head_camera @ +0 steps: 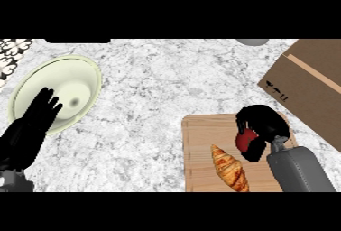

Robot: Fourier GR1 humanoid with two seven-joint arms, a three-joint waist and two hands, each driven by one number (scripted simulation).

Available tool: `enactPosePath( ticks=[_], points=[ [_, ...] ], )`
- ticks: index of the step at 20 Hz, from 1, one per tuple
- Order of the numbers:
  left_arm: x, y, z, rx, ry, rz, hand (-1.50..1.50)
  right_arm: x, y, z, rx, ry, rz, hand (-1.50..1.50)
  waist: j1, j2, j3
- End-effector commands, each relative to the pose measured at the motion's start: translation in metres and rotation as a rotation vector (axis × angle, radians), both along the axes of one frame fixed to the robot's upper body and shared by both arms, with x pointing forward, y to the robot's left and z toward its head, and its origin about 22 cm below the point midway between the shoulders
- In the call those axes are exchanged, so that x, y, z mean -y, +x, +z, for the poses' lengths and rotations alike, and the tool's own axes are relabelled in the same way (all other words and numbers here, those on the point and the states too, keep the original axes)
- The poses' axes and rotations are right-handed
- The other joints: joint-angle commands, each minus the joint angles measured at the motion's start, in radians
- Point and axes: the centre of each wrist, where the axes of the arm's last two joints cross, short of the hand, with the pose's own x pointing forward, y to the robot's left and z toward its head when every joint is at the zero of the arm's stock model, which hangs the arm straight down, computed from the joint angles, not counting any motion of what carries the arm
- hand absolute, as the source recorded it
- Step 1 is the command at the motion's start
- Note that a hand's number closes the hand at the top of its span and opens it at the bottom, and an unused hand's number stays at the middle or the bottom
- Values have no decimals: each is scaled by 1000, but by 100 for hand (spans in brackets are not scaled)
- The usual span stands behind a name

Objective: Pick the tomato from the cutting board and place it in the cardboard box

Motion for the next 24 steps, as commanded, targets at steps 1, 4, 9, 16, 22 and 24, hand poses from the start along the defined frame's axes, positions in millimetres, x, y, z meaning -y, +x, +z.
enactPosePath(
  ticks=[1, 4, 9, 16, 22, 24],
  points=[
    [3, 6, 0, 0, 10, 3, 0, 18, 13, 28, 66, -51, -11, 150, -1, 1, 0],
    [13, 1, -1, -7, -2, 0, 0, 20, 13, 23, 135, -38, -43, 150, 0, 1, 0],
    [-12, 0, 0, 12, 0, 9, 0, -2, -18, 82, 291, 11, 5, 150, -12, -4, -1],
    [2, 0, 7, -4, 0, 19, 0, -6, -56, 159, 555, 112, -53, 150, -16, -7, -1],
    [2, 0, -10, -6, -1, 18, 0, 32, -61, 216, 706, 119, -257, 150, -10, -2, -1],
    [-1, 17, 11, 9, 5, 4, 0, 29, -48, 220, 711, 110, -314, 150, -4, 0, 0]
  ],
)
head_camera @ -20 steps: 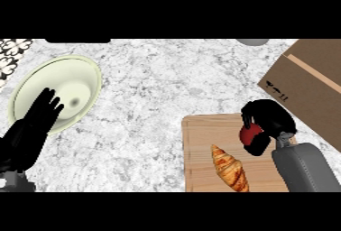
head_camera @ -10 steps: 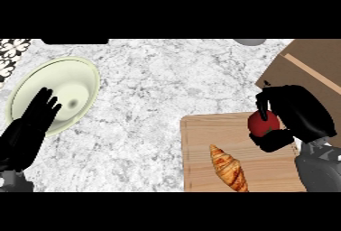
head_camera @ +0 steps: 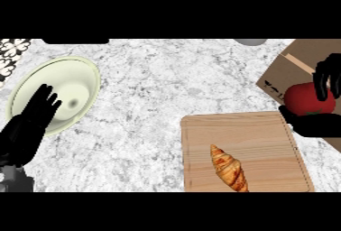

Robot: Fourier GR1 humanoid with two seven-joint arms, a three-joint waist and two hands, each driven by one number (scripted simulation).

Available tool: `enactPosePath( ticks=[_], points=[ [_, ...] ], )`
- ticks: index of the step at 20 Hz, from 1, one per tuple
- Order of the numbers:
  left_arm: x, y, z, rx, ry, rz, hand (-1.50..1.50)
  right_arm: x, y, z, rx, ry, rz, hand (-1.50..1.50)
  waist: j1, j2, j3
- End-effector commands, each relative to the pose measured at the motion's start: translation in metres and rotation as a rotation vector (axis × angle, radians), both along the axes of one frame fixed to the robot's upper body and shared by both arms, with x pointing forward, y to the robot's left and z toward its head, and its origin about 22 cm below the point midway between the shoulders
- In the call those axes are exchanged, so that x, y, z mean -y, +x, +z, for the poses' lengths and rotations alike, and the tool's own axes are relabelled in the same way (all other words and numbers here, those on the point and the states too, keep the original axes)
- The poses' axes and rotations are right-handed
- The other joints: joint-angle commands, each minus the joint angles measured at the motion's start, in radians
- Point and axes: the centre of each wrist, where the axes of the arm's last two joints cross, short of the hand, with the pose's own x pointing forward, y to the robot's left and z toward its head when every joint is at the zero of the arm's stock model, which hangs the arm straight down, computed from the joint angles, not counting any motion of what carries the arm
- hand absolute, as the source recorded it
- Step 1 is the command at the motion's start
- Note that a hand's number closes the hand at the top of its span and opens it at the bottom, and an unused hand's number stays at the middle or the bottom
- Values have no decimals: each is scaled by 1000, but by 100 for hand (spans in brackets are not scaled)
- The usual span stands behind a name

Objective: Pick the tomato from the cutting board and place it in the cardboard box

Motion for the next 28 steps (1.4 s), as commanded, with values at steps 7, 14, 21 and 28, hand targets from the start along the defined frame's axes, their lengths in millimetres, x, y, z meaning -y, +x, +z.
enactPosePath(
  ticks=[7, 14, 21, 28],
  points=[
    [-7, -6, 7, 15, -2, -20, 0, 49, 29, 32, 59, 50, -179, 150, 12, 3, 1],
    [-14, 5, 4, 5, -8, -14, 0, 94, 56, 12, 44, -5, -184, 150, 12, 5, 1],
    [1, 4, -12, 0, 7, -15, 0, 130, 83, -15, 53, 15, -154, 150, 13, 5, 1],
    [1, 8, 2, -2, 13, -26, 0, 157, 102, -68, -81, 51, -138, 150, 16, 6, 1]
  ],
)
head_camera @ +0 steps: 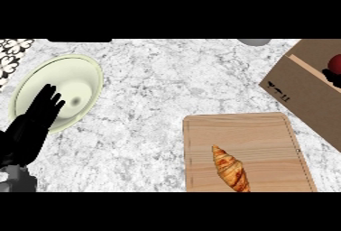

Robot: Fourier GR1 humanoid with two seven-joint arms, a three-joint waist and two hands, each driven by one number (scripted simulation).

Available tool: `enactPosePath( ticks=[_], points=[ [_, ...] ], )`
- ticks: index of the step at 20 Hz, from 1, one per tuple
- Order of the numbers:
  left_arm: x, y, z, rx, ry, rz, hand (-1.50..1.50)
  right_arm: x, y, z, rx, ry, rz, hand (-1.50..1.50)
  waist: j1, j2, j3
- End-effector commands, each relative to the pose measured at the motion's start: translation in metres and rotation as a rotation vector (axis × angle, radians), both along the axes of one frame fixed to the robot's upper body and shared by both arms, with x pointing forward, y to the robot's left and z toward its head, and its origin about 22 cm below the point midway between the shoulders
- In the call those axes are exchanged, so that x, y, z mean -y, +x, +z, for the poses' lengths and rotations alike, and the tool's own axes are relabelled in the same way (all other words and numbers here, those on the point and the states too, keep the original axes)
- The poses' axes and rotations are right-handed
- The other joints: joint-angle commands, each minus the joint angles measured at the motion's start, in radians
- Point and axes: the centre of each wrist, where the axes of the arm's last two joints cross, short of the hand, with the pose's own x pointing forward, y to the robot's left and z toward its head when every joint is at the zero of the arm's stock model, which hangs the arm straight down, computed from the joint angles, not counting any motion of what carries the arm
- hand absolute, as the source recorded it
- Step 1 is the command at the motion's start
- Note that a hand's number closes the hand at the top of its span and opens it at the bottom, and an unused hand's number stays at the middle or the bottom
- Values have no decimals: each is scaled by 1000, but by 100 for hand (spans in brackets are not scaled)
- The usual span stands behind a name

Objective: Pick the tomato from the cutting board and place it in the cardboard box

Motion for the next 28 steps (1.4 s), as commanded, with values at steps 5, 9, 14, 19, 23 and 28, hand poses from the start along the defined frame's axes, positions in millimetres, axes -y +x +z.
enactPosePath(
  ticks=[5, 9, 14, 19, 23, 28],
  points=[
    [-4, 3, 2, -9, 4, -15, 0, 23, 15, -57, -248, 117, -130, -150, 8, 4, 0],
    [-7, 4, 11, -2, 4, 3, 0, 39, 9, -64, -275, 130, -18, -150, 0, 0, 0],
    [8, -3, -5, 0, 9, -1, 0, 37, 6, -80, -62, 276, 26, -150, -5, -2, 0],
    [-3, -11, -8, -10, -5, 20, 0, 51, 0, -72, 158, 592, -55, -150, -19, -8, 0],
    [0, -12, -3, 1, -15, 8, 0, 87, -15, -56, 247, 715, -74, -150, -10, -4, 1],
    [-4, -13, -10, -13, -2, -3, 0, 141, -51, -44, 262, 780, -130, -150, -6, -1, 0]
  ],
)
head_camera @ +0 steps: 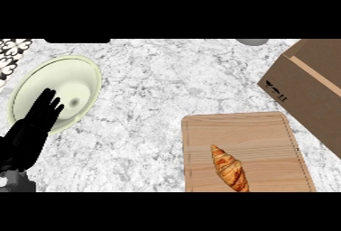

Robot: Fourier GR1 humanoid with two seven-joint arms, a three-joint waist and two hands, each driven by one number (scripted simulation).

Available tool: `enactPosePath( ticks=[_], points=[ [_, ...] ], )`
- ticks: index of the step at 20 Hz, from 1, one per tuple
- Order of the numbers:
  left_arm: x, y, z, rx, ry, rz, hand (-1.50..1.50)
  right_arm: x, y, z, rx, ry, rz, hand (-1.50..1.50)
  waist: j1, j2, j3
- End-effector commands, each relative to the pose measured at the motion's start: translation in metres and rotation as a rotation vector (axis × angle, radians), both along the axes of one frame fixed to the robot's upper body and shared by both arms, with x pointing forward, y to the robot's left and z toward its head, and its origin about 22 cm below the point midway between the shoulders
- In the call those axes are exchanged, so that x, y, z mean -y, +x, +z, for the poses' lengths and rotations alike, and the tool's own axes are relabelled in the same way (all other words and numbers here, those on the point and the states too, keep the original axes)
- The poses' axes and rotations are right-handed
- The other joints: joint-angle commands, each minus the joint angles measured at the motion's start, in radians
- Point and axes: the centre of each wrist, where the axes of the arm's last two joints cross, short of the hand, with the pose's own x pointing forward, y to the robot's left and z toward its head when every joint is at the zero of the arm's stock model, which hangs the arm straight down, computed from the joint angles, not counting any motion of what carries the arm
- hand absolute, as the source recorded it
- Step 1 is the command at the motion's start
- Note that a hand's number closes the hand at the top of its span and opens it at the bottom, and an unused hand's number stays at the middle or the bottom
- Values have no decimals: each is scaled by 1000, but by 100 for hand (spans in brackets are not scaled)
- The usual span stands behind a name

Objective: Pick the tomato from the cutting board and place it in the cardboard box

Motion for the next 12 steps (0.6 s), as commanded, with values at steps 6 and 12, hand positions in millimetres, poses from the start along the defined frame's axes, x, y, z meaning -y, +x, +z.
enactPosePath(
  ticks=[6, 12],
  points=[
    [5, 1, 7, 1, -10, -20, 0, 80, -67, 4, 64, 121, -13, -150, 9, 4, 1],
    [14, 7, -5, 17, 2, -19, 0, 96, -78, 5, 60, 85, 16, -150, 20, 9, 2]
  ],
)
